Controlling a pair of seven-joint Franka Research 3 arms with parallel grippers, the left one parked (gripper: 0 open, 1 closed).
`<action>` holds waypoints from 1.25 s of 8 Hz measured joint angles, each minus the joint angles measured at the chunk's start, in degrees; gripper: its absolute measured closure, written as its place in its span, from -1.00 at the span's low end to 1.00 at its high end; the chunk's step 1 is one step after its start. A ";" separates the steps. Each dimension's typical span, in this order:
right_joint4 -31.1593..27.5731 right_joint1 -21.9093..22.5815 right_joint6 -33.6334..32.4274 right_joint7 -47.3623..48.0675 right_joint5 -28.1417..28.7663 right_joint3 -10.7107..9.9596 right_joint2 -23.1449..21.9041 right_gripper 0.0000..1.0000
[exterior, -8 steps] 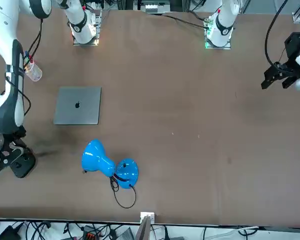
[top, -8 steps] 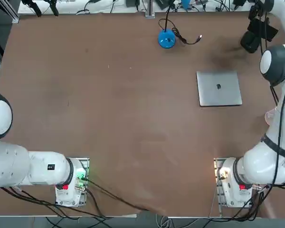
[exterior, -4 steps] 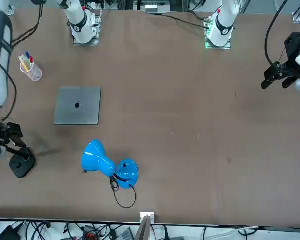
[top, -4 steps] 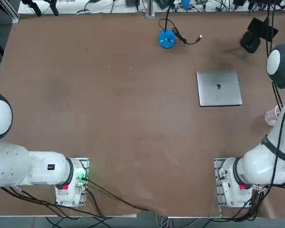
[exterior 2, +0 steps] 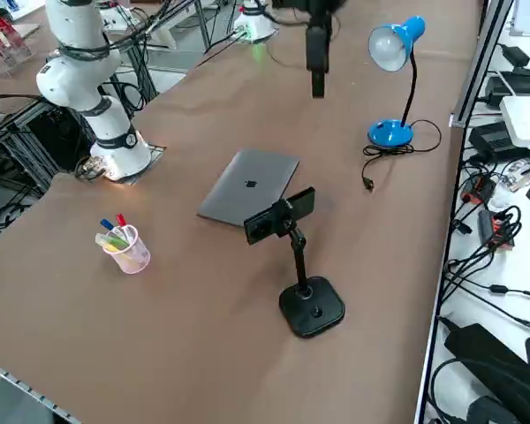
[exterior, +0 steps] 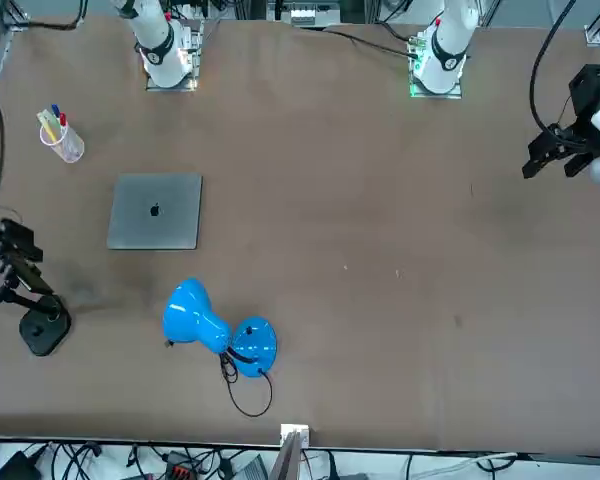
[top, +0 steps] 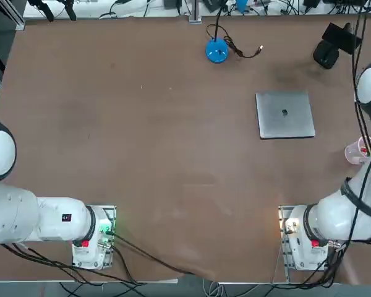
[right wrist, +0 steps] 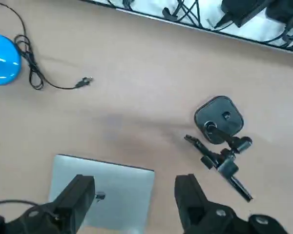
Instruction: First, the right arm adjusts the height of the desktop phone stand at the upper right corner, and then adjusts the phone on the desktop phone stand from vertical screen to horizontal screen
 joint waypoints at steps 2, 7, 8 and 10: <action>-8.84 -0.01 1.31 2.83 0.23 0.66 -7.01 -1.00; -32.47 1.41 3.73 4.84 -0.58 1.96 -25.81 -1.00; -35.58 1.45 3.74 4.84 -0.83 1.93 -28.74 -1.00; -37.79 1.44 3.75 4.96 -0.92 1.86 -31.26 -1.00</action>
